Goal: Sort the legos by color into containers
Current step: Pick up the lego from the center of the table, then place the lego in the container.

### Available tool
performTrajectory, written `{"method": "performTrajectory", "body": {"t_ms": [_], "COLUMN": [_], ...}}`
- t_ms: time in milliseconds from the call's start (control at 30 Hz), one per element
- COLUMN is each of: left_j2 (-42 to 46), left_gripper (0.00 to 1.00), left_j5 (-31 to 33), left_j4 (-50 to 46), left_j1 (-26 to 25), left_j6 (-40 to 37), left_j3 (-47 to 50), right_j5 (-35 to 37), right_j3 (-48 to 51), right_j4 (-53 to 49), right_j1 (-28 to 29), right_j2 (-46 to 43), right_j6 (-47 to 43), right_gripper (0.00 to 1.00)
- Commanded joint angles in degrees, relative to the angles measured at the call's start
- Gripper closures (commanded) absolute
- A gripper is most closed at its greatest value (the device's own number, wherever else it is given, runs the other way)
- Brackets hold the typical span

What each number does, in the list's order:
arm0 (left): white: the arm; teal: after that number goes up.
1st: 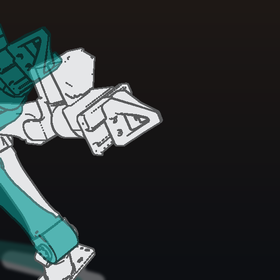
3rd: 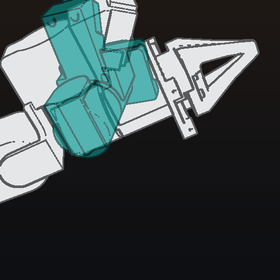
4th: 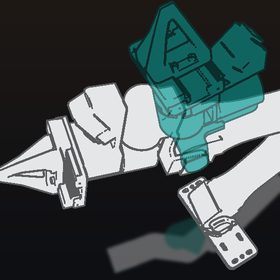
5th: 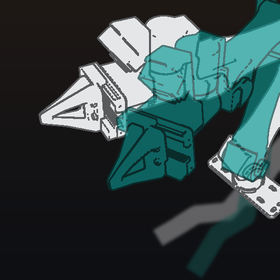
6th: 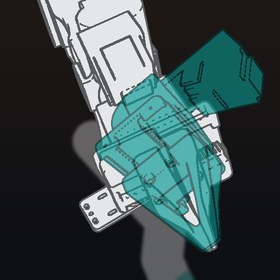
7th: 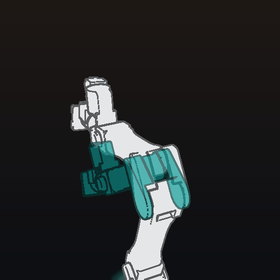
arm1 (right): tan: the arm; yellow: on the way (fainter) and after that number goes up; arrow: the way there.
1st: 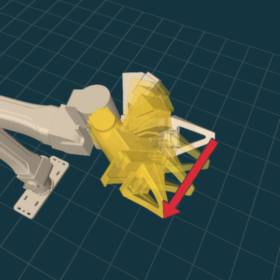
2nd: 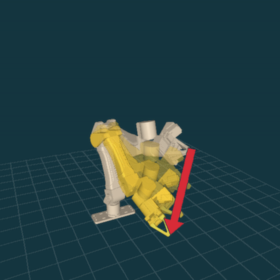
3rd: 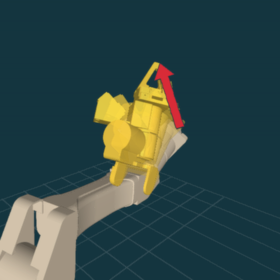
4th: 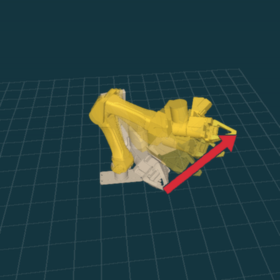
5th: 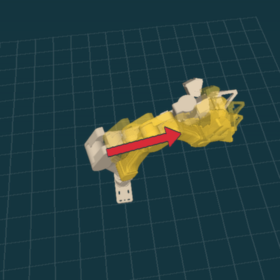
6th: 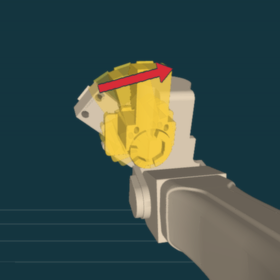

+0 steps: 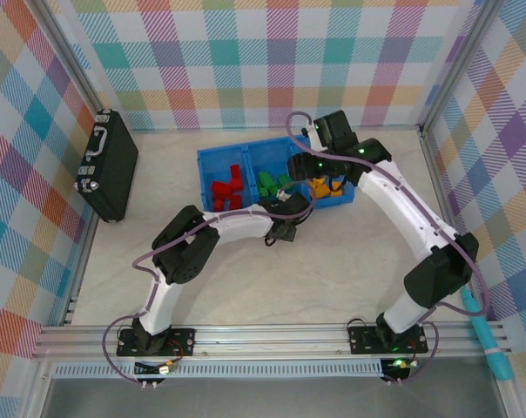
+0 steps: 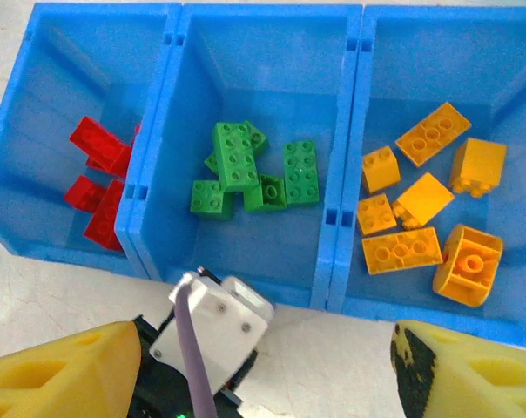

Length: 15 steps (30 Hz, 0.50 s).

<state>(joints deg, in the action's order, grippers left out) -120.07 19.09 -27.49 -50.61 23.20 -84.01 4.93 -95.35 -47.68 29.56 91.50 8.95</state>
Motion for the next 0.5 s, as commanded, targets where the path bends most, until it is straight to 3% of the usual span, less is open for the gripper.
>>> {"method": "performTrajectory", "body": {"t_ms": [0, 267, 467], "left_j2": [6.9, 23.1, 28.2], "left_gripper": [0.75, 0.76, 0.75], "left_j5": [-0.9, -3.2, 1.7], "left_j4": [-7.4, -12.5, -15.4], "left_j1": [-0.6, -3.7, -3.8], "left_j6": [1.0, -1.0, -5.7], "left_j3": [6.1, 10.2, 2.0], "right_j5": [1.3, 2.9, 4.5], "right_j3": [2.6, 7.7, 9.8], "right_j4": [0.0, 1.3, 0.5], "right_j1": [-0.8, -1.9, -2.2], "right_j2": [-3.1, -7.8, -11.5], "right_j6": [0.1, 1.4, 1.7], "right_gripper": [0.23, 0.23, 0.22]}}
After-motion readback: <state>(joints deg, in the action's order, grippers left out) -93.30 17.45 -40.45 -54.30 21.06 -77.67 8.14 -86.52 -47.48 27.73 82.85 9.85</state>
